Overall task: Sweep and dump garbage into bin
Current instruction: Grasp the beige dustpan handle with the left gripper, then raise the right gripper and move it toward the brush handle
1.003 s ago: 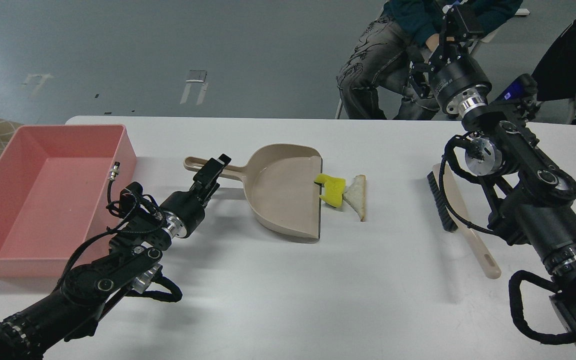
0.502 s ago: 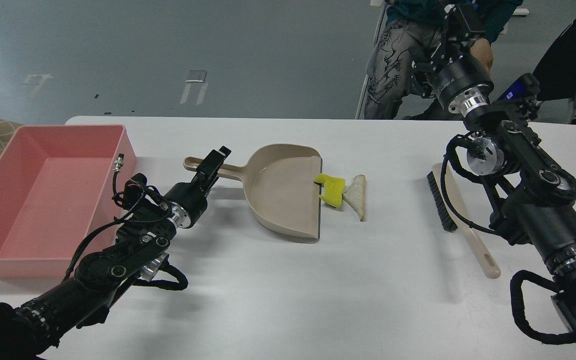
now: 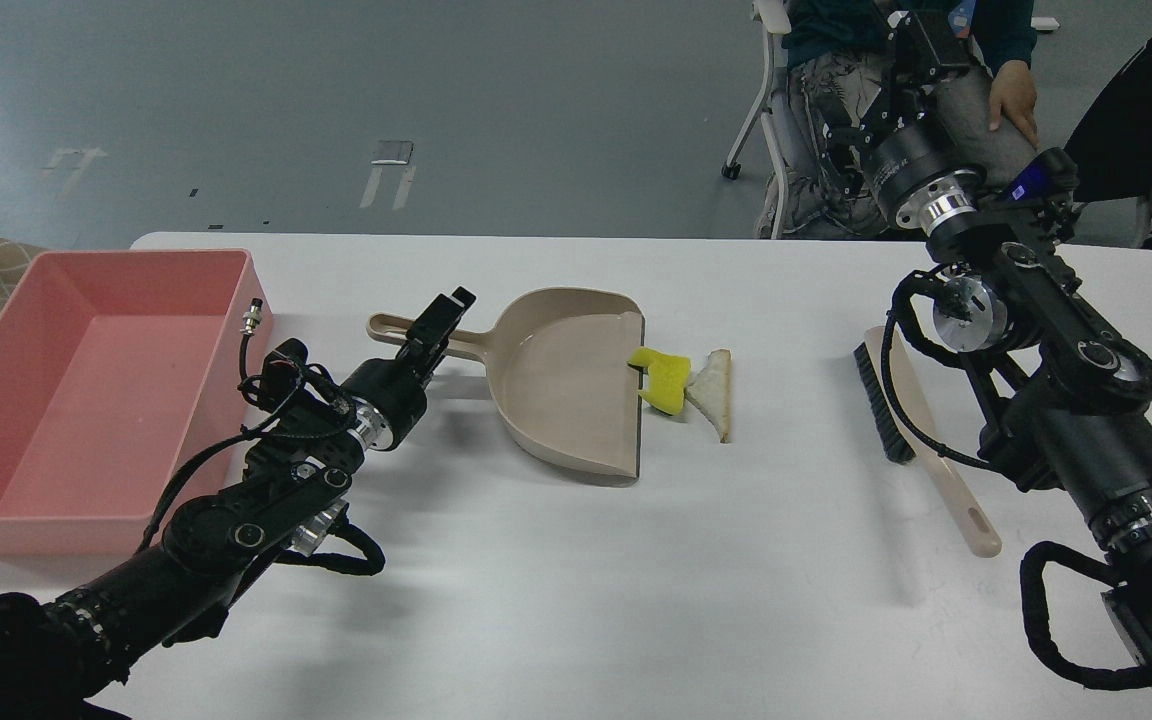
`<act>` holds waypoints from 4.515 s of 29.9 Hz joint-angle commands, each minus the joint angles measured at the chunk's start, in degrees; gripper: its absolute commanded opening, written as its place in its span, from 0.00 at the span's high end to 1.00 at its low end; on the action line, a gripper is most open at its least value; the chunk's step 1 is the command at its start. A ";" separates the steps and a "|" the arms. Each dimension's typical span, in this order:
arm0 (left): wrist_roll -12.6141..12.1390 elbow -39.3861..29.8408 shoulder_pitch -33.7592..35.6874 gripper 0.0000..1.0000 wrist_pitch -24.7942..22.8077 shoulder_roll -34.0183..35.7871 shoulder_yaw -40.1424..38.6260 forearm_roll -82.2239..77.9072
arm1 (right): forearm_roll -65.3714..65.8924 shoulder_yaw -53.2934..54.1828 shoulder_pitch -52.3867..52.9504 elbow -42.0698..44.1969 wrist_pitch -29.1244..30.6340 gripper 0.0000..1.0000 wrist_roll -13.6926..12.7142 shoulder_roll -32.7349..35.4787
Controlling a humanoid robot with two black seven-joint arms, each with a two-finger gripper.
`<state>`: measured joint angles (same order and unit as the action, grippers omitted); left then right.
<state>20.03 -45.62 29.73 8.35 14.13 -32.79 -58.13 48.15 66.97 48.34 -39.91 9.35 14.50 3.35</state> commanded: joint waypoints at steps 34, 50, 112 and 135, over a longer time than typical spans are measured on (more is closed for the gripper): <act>-1.22 4.40 3.32 0.32 0.00 -1.56 2.82 0.56 | 0.02 0.00 0.18 0.00 -0.12 0.00 0.00 -0.01; -1.40 4.40 3.49 0.64 0.00 -1.56 2.74 0.74 | 0.02 0.09 0.53 0.00 -0.12 0.00 0.00 -0.01; -0.61 3.43 4.02 1.00 -0.44 -1.47 2.82 0.74 | 17.33 -61.25 12.31 -38.49 11.47 0.00 -8.79 60.89; -0.52 3.43 3.93 1.00 -0.35 -1.64 2.74 0.92 | 20.85 -64.51 5.80 -39.81 13.06 0.01 -10.89 56.25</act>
<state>19.48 -42.19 33.62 7.91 12.49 -30.06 -57.25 68.86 2.56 54.66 -79.91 22.32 4.88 61.13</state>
